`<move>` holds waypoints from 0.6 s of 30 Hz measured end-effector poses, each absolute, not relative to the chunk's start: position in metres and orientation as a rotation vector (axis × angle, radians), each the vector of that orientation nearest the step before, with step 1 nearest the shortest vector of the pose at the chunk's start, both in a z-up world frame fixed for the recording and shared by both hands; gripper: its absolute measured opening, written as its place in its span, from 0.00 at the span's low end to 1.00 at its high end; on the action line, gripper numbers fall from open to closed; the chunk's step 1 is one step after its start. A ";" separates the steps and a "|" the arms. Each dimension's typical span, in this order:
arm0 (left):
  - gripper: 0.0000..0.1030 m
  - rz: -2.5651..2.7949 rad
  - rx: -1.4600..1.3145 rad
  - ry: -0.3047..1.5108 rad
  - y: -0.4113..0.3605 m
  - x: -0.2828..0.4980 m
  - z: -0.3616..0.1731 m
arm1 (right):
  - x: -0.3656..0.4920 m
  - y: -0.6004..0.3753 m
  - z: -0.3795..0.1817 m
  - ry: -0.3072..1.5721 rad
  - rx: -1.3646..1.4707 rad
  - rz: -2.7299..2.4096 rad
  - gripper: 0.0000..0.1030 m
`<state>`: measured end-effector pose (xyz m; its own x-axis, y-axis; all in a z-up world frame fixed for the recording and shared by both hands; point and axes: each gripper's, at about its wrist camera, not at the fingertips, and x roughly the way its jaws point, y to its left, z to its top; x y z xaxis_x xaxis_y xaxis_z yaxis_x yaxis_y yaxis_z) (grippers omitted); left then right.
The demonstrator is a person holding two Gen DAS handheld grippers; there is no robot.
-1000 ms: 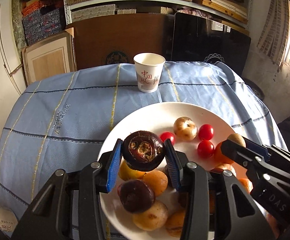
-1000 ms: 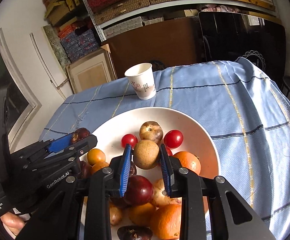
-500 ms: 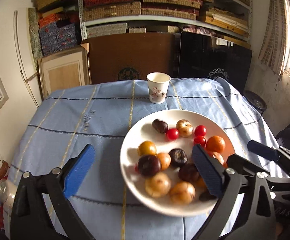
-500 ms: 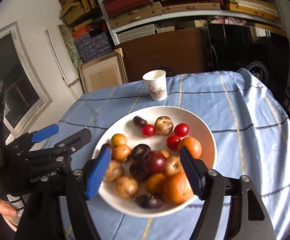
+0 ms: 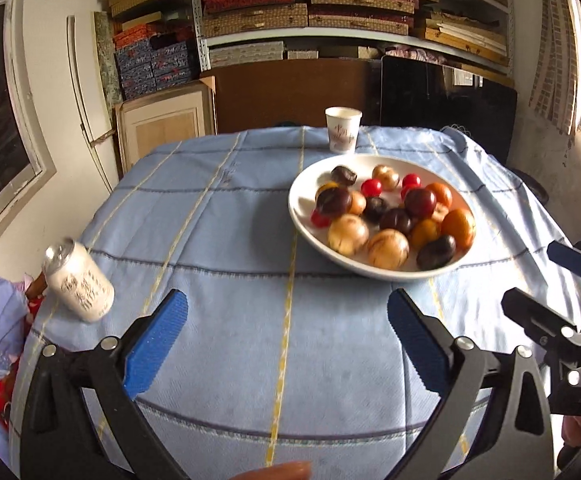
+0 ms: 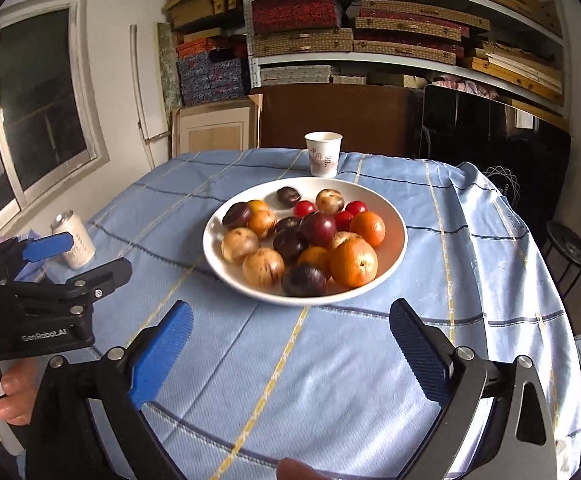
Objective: Organize fruits
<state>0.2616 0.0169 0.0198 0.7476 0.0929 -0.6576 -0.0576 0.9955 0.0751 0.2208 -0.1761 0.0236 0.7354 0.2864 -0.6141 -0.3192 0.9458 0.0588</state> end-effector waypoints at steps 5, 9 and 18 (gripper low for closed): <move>0.95 0.062 0.062 0.745 0.017 0.255 0.004 | 0.207 -0.179 0.018 0.669 -0.066 0.342 0.96; 0.95 0.050 0.069 0.751 0.015 0.254 0.001 | 0.203 -0.181 0.014 0.678 -0.076 0.337 0.96; 0.95 0.013 0.098 0.757 0.003 0.251 -0.002 | 0.203 -0.178 0.010 0.693 -0.104 0.330 0.96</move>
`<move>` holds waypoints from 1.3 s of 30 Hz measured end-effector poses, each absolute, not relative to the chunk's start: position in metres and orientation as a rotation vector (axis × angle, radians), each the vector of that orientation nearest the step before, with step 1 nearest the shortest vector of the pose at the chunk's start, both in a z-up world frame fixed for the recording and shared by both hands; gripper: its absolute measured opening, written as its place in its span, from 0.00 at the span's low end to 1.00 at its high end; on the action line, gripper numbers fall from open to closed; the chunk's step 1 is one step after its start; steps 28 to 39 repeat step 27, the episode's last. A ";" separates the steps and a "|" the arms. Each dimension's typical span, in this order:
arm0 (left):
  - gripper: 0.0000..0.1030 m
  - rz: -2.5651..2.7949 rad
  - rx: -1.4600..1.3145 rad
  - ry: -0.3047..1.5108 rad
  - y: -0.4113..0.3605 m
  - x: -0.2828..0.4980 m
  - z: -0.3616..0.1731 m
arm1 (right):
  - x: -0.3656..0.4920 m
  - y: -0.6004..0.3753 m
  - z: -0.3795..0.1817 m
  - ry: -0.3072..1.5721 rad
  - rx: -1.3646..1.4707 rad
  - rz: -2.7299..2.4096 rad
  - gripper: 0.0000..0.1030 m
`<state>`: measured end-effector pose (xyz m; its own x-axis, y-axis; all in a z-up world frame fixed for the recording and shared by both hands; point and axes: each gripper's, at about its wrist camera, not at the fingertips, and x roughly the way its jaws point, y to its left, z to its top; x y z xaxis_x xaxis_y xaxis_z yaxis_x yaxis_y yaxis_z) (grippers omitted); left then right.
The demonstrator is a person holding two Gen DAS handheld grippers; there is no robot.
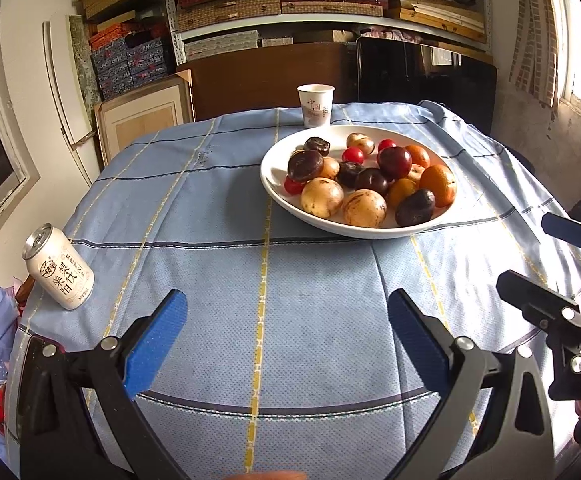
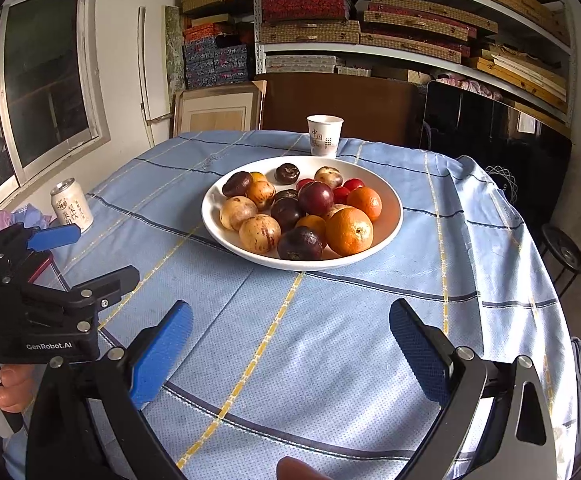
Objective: Organize fruits
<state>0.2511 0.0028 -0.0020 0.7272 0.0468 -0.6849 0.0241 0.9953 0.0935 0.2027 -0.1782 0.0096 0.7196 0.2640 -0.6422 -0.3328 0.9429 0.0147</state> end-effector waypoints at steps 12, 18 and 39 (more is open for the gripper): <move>0.95 0.004 0.085 0.769 0.004 0.253 -0.003 | 0.203 -0.178 0.008 0.702 -0.110 0.331 0.96; 0.95 -0.001 0.081 0.773 0.004 0.252 -0.005 | 0.204 -0.177 0.007 0.705 -0.110 0.330 0.96; 0.95 0.006 0.091 0.769 0.002 0.252 -0.006 | 0.205 -0.178 0.005 0.710 -0.106 0.327 0.96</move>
